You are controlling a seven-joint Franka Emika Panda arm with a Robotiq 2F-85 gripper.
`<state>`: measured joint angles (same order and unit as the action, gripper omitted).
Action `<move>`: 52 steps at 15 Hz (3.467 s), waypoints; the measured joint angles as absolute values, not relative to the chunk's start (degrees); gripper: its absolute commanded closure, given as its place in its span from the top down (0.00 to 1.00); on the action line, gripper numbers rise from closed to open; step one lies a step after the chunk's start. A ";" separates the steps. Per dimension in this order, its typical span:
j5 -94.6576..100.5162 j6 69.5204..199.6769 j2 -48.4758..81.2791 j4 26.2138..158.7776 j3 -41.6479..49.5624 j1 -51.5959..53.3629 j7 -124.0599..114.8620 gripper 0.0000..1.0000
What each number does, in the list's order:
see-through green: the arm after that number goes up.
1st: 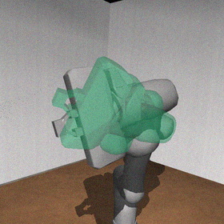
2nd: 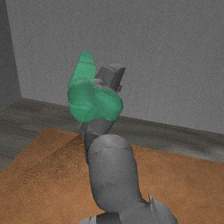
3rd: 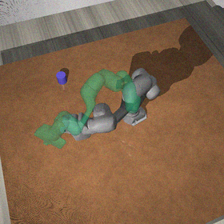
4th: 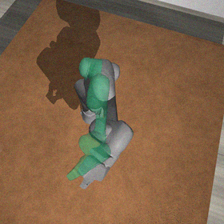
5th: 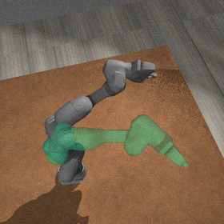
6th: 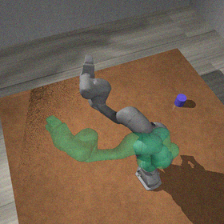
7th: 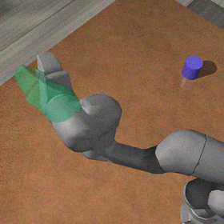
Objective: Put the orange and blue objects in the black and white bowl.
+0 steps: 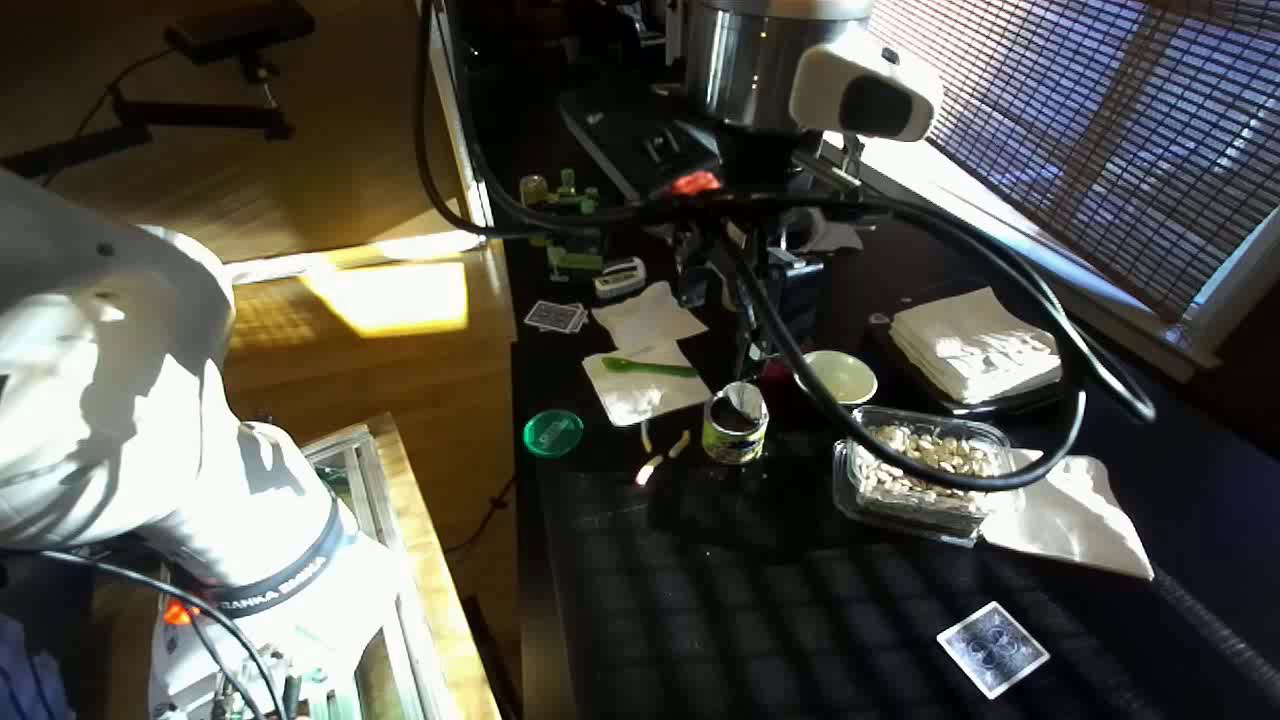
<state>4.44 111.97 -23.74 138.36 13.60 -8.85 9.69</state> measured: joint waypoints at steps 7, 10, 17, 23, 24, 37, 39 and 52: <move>4.44 111.97 -23.72 138.39 13.41 -8.84 9.67 1.00; 4.43 115.24 -23.68 139.73 10.15 -8.06 7.53 1.00; 4.44 133.22 -22.13 147.93 0.91 -3.84 -0.72 1.00; 4.56 145.17 -16.05 155.07 -0.06 -3.26 -1.04 1.00; 4.60 146.25 -15.29 155.73 -0.12 -3.25 -1.04 1.00; 4.64 148.33 -13.71 157.24 -0.35 -3.22 -1.70 1.00; 4.65 149.65 -12.92 157.73 -0.90 -3.22 -3.18 1.00; -2.05 154.24 -0.36 157.84 -0.68 -1.33 5.93 1.00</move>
<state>-2.05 154.24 -0.36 157.84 -0.68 -1.33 5.93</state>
